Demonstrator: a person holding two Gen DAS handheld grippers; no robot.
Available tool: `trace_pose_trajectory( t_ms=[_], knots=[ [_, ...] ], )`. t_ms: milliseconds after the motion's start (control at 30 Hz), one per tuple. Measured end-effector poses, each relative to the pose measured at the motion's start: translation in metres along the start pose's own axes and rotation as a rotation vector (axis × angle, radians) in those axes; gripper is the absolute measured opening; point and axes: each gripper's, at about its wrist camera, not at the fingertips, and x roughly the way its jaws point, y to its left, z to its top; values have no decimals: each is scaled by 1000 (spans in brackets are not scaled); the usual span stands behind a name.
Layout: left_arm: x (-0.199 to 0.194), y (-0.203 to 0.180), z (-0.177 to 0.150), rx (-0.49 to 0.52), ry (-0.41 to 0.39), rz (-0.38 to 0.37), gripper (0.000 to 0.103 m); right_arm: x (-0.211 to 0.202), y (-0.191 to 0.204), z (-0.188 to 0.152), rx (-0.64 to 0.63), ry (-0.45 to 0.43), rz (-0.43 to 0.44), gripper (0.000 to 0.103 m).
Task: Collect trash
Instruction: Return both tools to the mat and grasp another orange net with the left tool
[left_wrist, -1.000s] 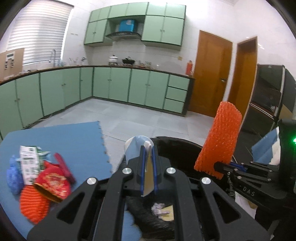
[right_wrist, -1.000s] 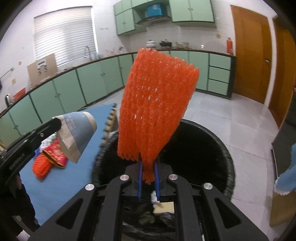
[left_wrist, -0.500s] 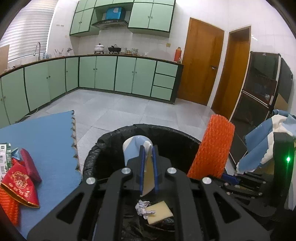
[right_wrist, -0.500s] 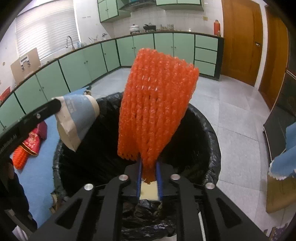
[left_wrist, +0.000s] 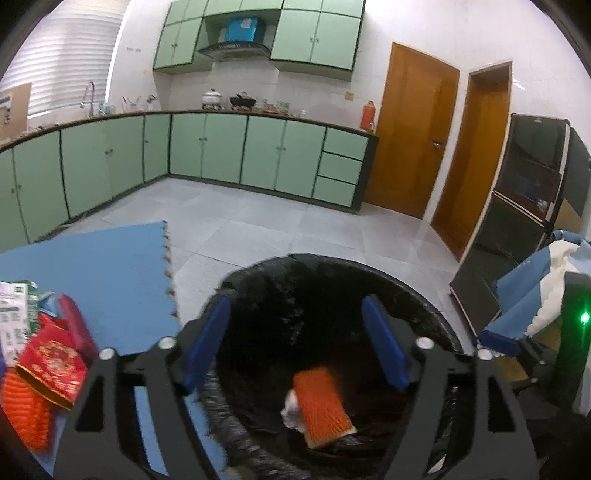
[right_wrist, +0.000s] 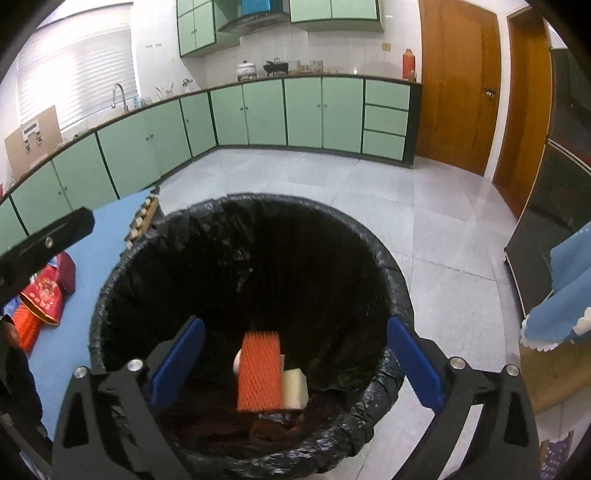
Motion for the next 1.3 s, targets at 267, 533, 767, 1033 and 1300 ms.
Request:
trace_pose_trajectory(
  t_ms=[267, 533, 767, 1033, 1300],
  knots=[
    [-42, 49, -1, -25, -37, 144, 91, -12, 35, 17, 15, -57, 71, 97],
    [-87, 113, -7, -71, -54, 305, 92, -11, 98, 20, -21, -81, 163, 97],
    [-122, 160, -24, -93, -36, 427, 92, -11, 152, 12, -64, -129, 215, 97],
    [-132, 191, -50, -135, 25, 479, 92, -5, 194, -7, -113, -155, 260, 97],
    [-122, 207, -71, -166, 78, 484, 92, 4, 205, -13, -139, -145, 269, 97]
  ],
)
